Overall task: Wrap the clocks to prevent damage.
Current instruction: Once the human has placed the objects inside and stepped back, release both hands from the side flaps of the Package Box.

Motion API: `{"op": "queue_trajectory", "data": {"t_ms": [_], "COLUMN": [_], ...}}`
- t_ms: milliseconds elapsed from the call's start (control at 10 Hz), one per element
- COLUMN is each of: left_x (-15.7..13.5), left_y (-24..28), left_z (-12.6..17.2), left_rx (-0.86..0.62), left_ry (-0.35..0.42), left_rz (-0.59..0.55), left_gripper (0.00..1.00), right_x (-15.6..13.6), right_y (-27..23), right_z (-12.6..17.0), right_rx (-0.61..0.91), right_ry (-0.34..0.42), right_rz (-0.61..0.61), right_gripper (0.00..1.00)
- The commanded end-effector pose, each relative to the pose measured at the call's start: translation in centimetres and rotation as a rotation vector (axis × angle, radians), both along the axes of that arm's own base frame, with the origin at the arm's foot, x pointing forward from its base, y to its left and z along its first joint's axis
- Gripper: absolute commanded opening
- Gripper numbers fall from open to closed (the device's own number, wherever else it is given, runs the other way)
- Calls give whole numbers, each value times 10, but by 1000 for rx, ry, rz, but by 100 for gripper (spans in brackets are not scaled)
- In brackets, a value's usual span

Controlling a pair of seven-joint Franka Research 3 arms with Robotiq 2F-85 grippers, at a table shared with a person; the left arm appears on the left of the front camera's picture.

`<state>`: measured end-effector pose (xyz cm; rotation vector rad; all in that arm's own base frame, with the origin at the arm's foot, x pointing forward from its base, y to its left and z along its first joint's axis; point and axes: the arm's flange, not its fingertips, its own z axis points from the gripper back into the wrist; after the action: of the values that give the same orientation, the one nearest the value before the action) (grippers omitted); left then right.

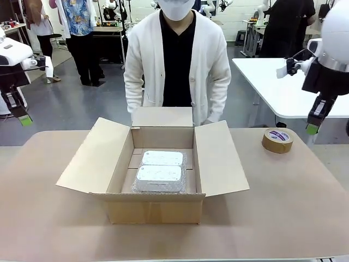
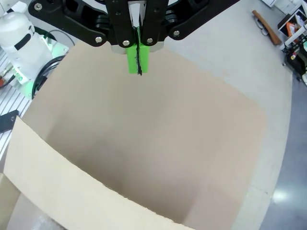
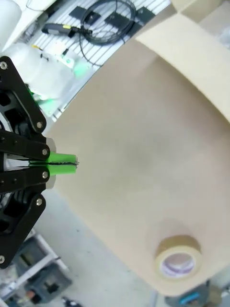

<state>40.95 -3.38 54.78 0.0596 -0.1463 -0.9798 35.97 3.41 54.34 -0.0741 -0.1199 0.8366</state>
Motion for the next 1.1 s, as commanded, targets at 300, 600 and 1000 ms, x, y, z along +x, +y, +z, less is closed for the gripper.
{"op": "queue_trajectory", "data": {"t_ms": [300, 600, 1000], "left_x": [-12, 1, -4], "left_y": [7, 13, 9], "left_z": [-6, -8, -13], "left_rx": [-23, -53, -33], "left_ry": [2, 64, 45], "left_rz": [13, -264, -242], "left_gripper": [0, 0, 0], "right_x": [-6, -5, -10], "right_y": [-7, 4, 15], "right_z": [-4, -20, -21], "right_rx": [46, -24, -13], "right_ry": [3, 82, 81], "right_rz": [18, 550, 520], "right_gripper": [1, 1, 1]}}
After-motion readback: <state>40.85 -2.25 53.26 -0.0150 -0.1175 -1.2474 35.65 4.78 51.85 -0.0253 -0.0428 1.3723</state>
